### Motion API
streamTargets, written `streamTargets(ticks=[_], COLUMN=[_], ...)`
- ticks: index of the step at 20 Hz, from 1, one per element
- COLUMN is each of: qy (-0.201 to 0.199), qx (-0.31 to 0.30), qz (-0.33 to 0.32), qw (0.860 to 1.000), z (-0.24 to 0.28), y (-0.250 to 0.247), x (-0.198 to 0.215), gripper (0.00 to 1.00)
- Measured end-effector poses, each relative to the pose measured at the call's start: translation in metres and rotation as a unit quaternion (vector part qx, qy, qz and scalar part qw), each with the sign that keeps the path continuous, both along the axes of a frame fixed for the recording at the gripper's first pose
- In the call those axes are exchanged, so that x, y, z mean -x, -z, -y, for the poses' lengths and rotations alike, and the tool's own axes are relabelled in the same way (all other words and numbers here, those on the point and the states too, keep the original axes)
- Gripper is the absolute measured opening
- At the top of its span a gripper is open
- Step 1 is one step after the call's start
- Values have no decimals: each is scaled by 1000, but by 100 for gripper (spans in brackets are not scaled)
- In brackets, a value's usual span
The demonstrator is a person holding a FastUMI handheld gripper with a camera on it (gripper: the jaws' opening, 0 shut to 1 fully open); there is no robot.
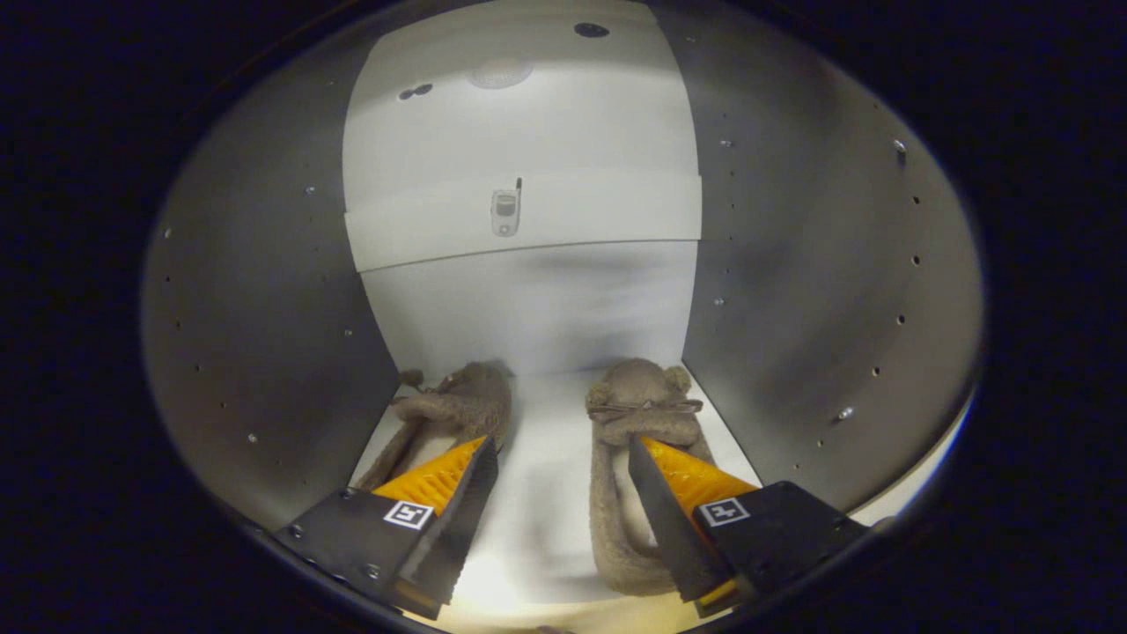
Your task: Open the shoe cabinet door, grab the shoes and put them into the shoe cabinet, then close the shoe cabinet door.
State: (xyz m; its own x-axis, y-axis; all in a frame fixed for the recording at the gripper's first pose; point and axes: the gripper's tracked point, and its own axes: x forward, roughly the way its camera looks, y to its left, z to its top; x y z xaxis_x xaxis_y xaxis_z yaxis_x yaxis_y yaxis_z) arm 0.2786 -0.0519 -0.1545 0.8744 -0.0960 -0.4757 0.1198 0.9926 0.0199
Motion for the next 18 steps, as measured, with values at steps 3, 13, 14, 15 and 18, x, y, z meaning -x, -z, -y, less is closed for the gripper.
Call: streamTargets(ticks=[3,13,14,15,18], qy=[-5,-19,-19,-20,-17], qx=[5,11,10,7,1], qz=[20,102,110,116,127], qw=[1000,995,994,993,992], z=[-8,-40,-43,-47,-53], y=[-16,-91,-98,-106,-120], x=[14,142,163,186,249], gripper=[94,93,93,93,94])
